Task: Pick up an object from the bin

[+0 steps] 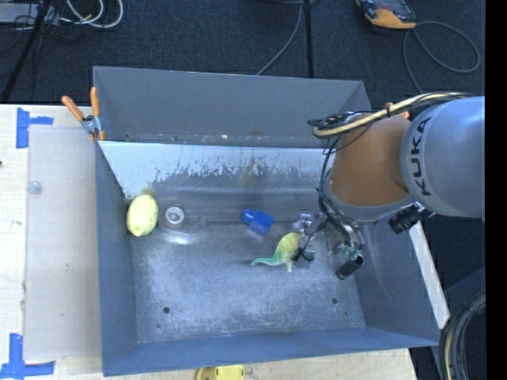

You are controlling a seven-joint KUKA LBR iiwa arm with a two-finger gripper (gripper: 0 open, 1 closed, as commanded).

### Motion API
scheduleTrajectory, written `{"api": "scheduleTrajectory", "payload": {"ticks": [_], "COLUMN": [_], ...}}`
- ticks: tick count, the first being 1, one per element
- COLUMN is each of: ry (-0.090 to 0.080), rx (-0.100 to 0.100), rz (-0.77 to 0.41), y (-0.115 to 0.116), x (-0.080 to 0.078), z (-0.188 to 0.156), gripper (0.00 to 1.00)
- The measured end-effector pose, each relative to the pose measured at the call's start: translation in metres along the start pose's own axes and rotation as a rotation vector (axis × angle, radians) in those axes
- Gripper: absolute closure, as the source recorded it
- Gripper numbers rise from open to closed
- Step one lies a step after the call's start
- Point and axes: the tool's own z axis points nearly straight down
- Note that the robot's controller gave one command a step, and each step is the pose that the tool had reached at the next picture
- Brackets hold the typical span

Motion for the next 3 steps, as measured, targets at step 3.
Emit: {"api": "scheduleTrajectory", "payload": {"ticks": [3], "ry": [0.002], "rx": [0.000], "rz": [0.000], "y": [0.0001], "x": [0.0005], "z": [-0.0190], "gripper": [1.00]}}
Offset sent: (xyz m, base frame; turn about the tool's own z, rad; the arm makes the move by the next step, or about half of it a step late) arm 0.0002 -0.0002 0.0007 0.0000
